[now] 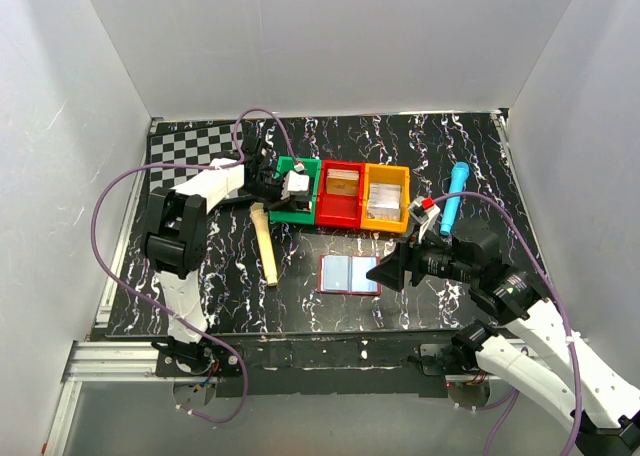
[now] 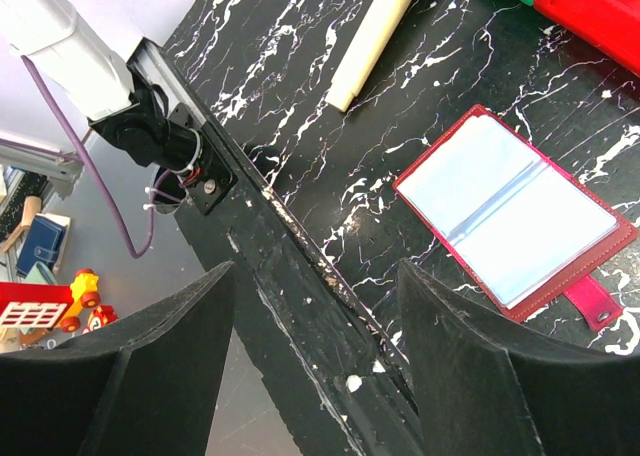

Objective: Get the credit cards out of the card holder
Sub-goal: Place the credit card in the storage box.

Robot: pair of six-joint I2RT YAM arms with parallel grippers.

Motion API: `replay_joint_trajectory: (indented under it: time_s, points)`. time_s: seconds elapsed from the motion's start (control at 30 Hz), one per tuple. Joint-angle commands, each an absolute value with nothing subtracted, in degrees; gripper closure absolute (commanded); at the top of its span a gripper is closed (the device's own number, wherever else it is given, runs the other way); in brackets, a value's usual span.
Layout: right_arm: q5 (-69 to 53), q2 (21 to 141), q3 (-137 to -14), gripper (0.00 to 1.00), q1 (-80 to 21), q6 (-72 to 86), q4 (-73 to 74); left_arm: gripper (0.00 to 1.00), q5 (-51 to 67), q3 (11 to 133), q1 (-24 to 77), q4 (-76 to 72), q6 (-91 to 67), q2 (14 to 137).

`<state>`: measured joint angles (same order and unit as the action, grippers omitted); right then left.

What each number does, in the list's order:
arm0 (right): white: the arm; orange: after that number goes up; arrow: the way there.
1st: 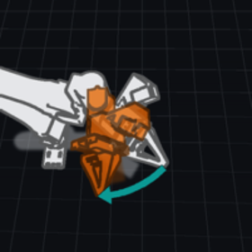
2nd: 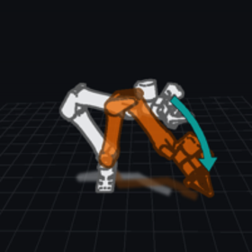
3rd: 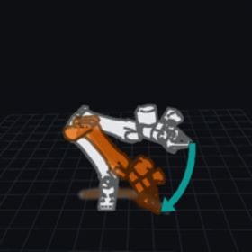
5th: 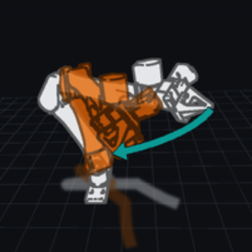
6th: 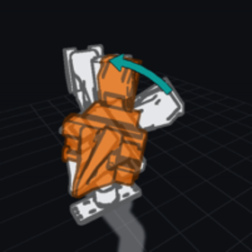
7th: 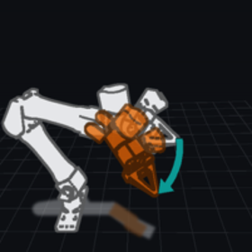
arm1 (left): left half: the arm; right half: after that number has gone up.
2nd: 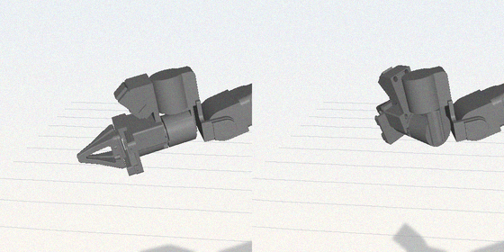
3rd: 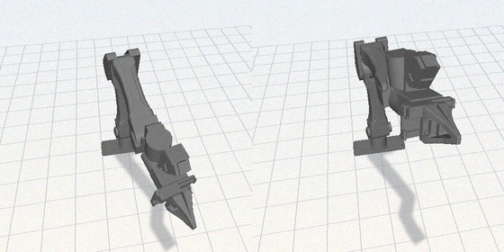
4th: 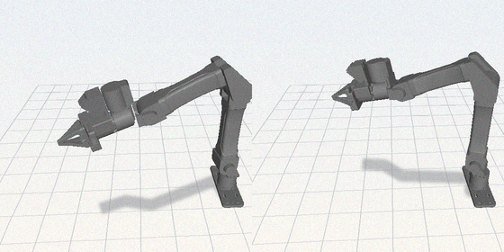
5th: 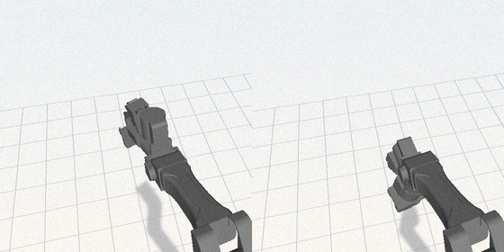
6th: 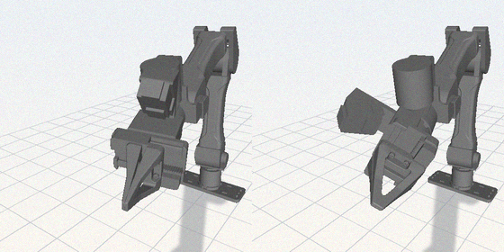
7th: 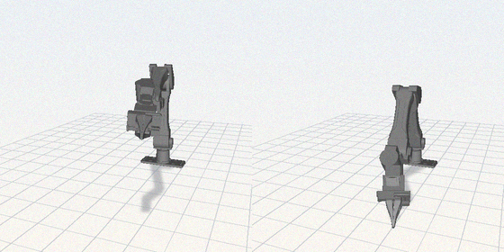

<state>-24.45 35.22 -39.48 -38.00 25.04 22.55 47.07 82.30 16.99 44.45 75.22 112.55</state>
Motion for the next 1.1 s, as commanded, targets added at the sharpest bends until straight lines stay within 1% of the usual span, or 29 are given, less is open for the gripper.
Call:
replay_joint_trajectory:
  time_s: [0.0, 0.47, 1.07]
  points:
    - [-23.8, 35.1, -39.6, 0.28, -38.3, 23.8, 21.2, 1.00, 48.6, 83.3, 17.1, 45.0, 74.0, 112.9]
    - [-23.8, 36.5, -40.1, 0.27, -38.3, 23.6, 21.0, 1.00, 44.0, 82.4, 17.1, 39.5, 71.5, 113.6]
    - [-23.8, 36.9, -40.1, 0.27, -38.3, 23.6, 21.0, 1.00, 41.0, 84.4, 17.1, 37.4, 71.1, 115.1]
